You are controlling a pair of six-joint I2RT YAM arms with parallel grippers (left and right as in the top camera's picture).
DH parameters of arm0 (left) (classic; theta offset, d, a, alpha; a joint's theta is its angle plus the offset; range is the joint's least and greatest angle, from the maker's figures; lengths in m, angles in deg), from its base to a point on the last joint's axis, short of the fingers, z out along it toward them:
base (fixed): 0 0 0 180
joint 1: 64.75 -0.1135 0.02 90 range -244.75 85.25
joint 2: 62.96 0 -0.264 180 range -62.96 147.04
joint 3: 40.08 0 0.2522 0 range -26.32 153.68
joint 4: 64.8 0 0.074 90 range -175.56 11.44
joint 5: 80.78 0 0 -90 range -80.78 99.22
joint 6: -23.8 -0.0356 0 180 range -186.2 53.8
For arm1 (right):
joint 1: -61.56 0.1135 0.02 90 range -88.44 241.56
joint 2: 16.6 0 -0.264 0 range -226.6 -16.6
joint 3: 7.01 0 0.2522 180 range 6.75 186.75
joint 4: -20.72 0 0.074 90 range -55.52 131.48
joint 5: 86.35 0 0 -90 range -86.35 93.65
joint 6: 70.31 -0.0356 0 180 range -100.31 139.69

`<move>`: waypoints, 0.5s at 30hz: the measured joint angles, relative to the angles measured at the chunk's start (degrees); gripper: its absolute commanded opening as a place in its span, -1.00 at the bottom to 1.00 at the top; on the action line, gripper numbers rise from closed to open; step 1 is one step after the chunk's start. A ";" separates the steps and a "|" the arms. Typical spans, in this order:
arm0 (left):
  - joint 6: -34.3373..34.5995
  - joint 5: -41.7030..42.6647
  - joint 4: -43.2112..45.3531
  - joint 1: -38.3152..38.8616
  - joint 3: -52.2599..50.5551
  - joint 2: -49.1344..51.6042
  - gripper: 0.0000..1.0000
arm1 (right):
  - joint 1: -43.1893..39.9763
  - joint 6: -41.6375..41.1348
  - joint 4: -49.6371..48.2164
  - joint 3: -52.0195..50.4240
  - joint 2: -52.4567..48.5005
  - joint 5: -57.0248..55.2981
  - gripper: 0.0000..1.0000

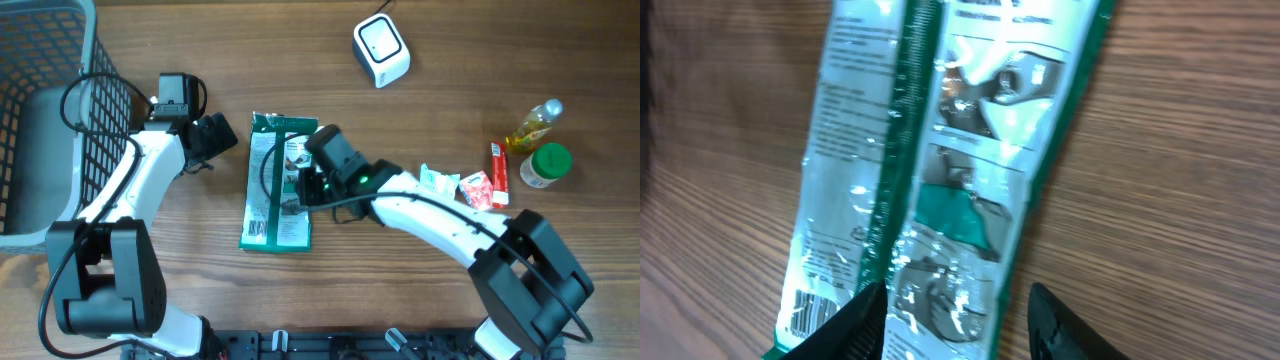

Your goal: Scan the item barcode

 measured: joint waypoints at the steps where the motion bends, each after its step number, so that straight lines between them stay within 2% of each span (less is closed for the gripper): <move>1: -0.02 0.00 0.00 0.00 0.00 0.00 1.00 | 0.83 0.02 -0.42 0.00 0.00 -1.05 -0.04; 9: -0.02 0.00 0.00 0.00 0.00 0.00 1.00 | 6.16 0.00 -3.65 0.00 0.00 -8.59 -0.07; 15: 0.00 0.00 0.00 0.00 -0.02 0.00 1.00 | 8.07 -0.52 -5.14 0.00 -1.25 -13.66 0.04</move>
